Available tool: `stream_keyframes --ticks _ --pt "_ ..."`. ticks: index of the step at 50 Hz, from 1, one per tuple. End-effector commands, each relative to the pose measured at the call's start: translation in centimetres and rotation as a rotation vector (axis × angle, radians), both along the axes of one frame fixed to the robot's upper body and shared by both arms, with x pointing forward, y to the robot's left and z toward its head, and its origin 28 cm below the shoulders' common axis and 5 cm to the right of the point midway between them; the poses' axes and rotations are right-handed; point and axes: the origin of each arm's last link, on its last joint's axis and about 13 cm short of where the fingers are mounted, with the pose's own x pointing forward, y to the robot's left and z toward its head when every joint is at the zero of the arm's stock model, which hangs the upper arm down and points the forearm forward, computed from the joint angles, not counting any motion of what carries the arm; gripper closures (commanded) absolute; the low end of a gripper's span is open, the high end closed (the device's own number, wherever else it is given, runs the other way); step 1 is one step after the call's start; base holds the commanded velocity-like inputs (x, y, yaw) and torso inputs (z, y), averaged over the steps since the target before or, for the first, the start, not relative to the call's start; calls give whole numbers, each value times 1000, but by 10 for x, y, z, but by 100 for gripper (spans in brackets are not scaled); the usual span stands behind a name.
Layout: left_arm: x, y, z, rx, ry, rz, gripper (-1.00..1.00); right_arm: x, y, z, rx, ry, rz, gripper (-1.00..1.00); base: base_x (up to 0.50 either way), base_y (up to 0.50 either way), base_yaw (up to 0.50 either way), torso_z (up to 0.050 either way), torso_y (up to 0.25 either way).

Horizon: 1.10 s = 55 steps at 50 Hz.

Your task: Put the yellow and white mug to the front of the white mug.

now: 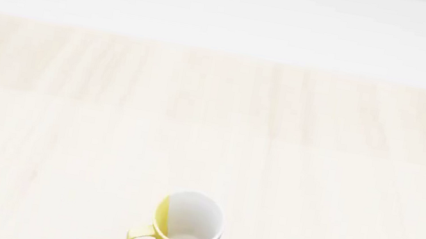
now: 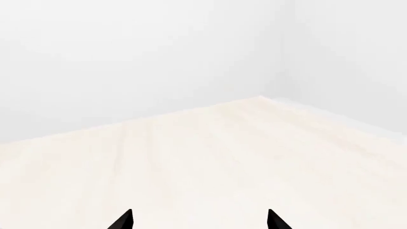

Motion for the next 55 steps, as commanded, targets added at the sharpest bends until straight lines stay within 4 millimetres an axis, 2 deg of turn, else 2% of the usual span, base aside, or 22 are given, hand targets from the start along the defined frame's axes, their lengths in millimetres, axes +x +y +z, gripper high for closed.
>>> stream_keyframes --ticks 1,17,31,44,55 --pt "-4 -6 2 -3 -21 178 -100 -2 2 3 -86 -29 -93 -100 0 0 0 0 0" --pt "-8 -7 3 2 -43 314 -100 -4 10 5 -184 -59 -173 -100 0 0 0 0 0" --pt "-21 -11 10 37 -116 401 -100 -11 12 12 -268 -97 -325 -100 0 0 0 0 0" --pt "-27 -10 20 51 -133 489 -100 -18 14 18 -287 -149 -385 -100 0 0 0 0 0" --pt "-29 -11 19 59 -146 507 -100 -19 13 19 -292 -161 -424 -100 0 0 0 0 0"
